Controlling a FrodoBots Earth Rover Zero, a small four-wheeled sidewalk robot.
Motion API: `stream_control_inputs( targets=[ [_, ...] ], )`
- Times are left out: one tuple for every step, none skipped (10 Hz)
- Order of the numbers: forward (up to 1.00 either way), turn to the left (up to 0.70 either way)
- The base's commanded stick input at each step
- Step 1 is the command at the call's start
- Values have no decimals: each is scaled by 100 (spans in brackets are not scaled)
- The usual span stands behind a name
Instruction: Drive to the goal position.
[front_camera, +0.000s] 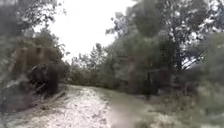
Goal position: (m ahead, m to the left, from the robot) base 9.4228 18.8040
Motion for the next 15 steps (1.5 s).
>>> stream_control_inputs(
  targets=[
    [85, 0],
    [85, 27],
    [85, 34],
    [85, 12],
    [85, 12],
    [85, 31],
    [85, 24],
    [85, 0],
    [85, 8],
    [85, 27],
    [85, 13],
    [85, 4],
    [85, 31],
    [85, 32],
    [85, 9]
  ],
)
